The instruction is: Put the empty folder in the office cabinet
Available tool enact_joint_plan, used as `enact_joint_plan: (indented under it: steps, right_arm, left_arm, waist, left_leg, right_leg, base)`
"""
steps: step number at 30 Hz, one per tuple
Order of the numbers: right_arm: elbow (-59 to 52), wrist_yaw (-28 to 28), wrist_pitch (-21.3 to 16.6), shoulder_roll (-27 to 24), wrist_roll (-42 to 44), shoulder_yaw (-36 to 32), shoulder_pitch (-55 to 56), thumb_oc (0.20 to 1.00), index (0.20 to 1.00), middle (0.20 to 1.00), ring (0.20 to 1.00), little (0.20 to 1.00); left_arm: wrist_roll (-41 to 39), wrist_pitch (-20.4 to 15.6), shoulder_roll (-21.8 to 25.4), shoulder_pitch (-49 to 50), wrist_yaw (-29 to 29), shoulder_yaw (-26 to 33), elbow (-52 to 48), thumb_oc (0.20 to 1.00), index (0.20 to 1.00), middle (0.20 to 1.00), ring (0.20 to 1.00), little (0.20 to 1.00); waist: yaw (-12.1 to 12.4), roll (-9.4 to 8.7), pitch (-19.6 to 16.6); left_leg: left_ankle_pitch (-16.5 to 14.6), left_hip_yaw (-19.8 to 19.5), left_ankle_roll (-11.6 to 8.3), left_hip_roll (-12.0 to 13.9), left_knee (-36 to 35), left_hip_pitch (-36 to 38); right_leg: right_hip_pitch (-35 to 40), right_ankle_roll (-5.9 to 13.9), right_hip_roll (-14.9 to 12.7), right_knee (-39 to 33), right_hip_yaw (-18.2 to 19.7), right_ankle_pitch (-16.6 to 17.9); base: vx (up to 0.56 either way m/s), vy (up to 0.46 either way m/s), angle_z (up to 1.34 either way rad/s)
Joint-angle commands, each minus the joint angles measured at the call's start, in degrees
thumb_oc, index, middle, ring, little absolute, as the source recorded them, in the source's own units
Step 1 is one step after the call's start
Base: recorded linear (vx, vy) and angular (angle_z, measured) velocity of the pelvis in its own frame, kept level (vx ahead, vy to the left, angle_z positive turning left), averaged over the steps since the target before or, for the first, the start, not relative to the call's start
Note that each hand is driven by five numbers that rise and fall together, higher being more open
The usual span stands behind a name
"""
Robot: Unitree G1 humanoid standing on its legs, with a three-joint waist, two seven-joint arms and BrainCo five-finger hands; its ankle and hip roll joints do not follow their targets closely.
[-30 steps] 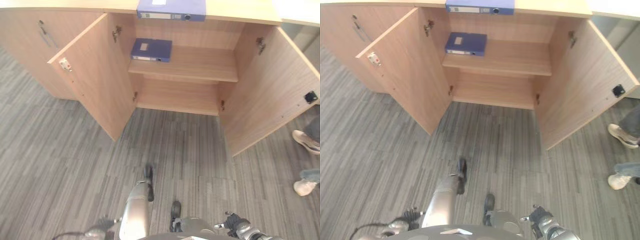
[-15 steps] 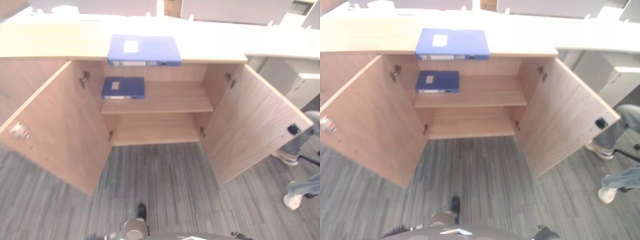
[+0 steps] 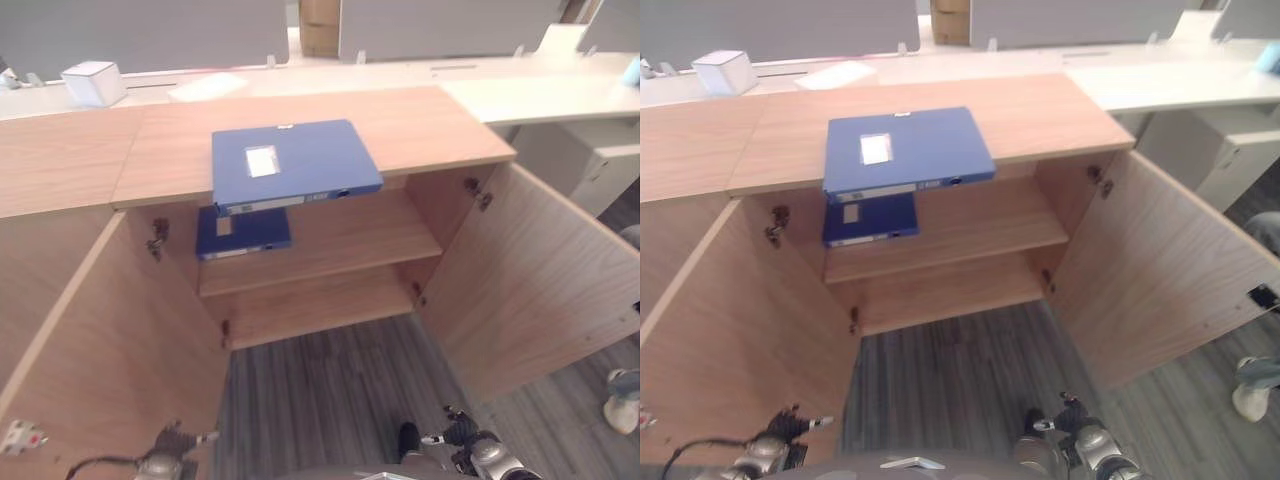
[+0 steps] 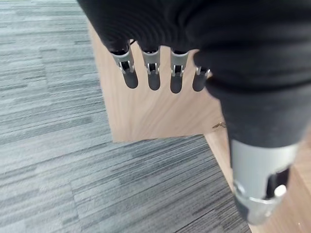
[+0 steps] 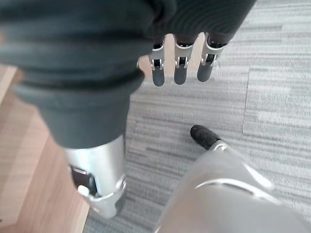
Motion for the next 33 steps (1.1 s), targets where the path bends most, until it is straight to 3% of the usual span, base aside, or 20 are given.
enact_joint_plan:
  steps: [1,6,9,15,21,33]
  right_arm:
    - [0.1,-1.4,-0.1,-2.9,1.2,0.2,0.9,1.000,1.000,1.000,1.000,1.000]
    - [5.2,-1.4,-0.1,-4.0,-0.1,0.8,1.3,1.000,1.000,1.000,1.000,1.000]
    - [5.2,-2.1,-0.4,-4.6,-0.5,1.1,0.6,1.000,1.000,1.000,1.000,1.000]
    - [2.3,-5.3,-1.2,-6.5,0.4,-1.7,-0.5,1.000,1.000,1.000,1.000,1.000]
    - [-3.8,-5.1,-2.4,-6.7,-1.1,-2.4,0.7,1.000,1.000,1.000,1.000,1.000]
    - [-4.4,-4.0,-2.5,-6.3,-2.6,-4.0,5.2,1.000,1.000,1.000,1.000,1.000]
  left_arm:
    - [1.7,-1.7,-1.1,-5.1,0.4,1.5,1.3,1.000,1.000,1.000,1.000,1.000]
    - [0.6,-2.5,-4.1,-5.2,1.7,-0.4,-1.2,1.000,1.000,1.000,1.000,1.000]
    - [1.5,-2.8,-4.1,-5.5,3.2,-1.1,-2.9,1.000,1.000,1.000,1.000,1.000]
    - [9.7,-4.0,-1.4,-3.1,9.3,-1.5,-17.3,1.000,1.000,1.000,1.000,1.000]
    - [19.2,-4.7,5.1,7.5,14.1,6.8,-33.4,1.000,1.000,1.000,1.000,1.000]
    - [40.6,-3.2,15.3,17.3,24.7,20.6,-50.4,1.000,1.000,1.000,1.000,1.000]
  waist:
    - [-1.5,-0.63,2.4]
    - [-1.5,1.19,1.2]
    - [-1.1,1.54,1.7]
    - [0.2,3.07,1.5]
    - [2.1,3.20,0.9]
    - [3.4,1.88,0.0]
  left_leg:
    - [2.1,-1.1,-6.71,11.5,-0.5,-5.0]
    - [4.2,-4.9,-9.28,15.3,0.3,-6.5]
    - [4.6,-6.0,-9.59,15.5,1.2,-7.3]
    - [5.5,-5.4,-9.80,15.4,0.1,-7.1]
    - [4.5,-5.3,-9.89,15.1,-0.6,-6.5]
    - [2.1,-4.6,-9.76,14.8,-0.6,-5.0]
  right_leg:
    - [10.4,0.40,-0.9,-8.2,5.0,0.5]
    - [14.0,-1.97,3.0,-8.9,1.3,-2.4]
    - [14.6,-2.60,3.1,-8.6,0.2,-3.2]
    - [17.8,-2.58,2.6,-9.5,-3.7,-4.2]
    - [18.4,-1.52,1.2,-10.1,-4.8,-3.7]
    - [19.2,-0.74,0.4,-10.6,-4.1,-3.8]
  base:
    - [0.16,-0.199,0.44]
    - [0.11,-0.218,0.52]
    - [0.02,-0.084,0.37]
    - [0.05,-0.015,0.27]
    - [0.03,0.044,-0.07]
    - [0.02,0.016,0.00]
